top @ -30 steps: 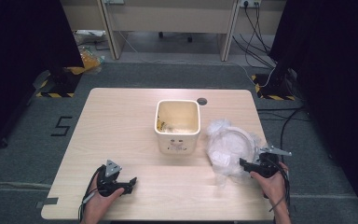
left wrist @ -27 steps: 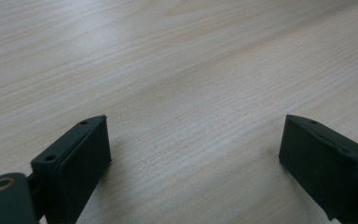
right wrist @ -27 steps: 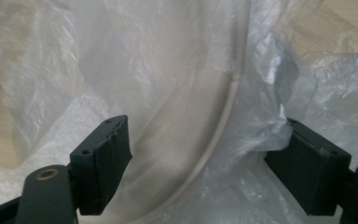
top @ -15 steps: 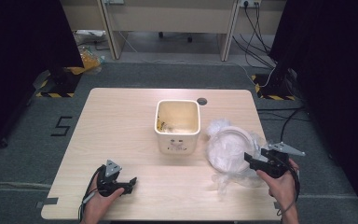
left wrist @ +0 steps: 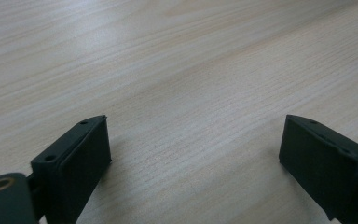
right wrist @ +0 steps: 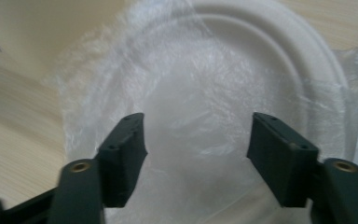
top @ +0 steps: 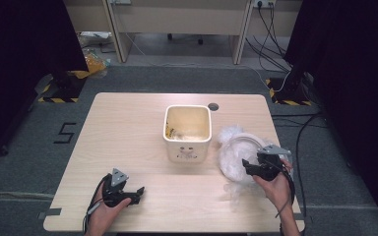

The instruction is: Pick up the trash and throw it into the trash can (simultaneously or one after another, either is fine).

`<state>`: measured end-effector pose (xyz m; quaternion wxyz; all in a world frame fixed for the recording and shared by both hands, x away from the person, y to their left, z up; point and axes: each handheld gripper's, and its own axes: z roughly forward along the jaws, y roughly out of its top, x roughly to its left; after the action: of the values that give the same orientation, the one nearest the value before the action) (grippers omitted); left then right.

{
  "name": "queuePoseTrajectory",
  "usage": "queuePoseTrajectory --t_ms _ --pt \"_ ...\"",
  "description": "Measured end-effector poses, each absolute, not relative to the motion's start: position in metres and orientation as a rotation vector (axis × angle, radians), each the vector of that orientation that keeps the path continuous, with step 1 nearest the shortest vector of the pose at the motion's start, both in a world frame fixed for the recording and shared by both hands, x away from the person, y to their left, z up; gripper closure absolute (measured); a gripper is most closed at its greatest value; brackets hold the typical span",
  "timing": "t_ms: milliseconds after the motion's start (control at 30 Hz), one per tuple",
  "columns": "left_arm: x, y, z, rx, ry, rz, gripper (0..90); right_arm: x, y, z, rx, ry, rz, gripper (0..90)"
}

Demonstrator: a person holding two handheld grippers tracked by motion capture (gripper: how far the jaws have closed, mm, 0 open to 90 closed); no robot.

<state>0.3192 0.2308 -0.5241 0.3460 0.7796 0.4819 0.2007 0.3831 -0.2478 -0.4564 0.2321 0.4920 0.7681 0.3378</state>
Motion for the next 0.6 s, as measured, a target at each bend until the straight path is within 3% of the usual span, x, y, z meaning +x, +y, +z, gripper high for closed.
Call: queuePoseTrajectory --t_ms 233,333,600 --pt "0.319 0.231 -0.524 2.024 1.251 0.521 7.9 0.386 -0.25 -0.466 1.326 2.172 0.941 79.4" --pt "0.319 0.231 -0.524 2.023 1.251 0.521 7.9 0.384 -0.254 -0.462 1.323 2.177 1.034 86.6" --pt "0.319 0.231 -0.524 2.023 1.251 0.521 7.9 0.379 -0.26 -0.428 1.273 2.127 1.193 90.0"
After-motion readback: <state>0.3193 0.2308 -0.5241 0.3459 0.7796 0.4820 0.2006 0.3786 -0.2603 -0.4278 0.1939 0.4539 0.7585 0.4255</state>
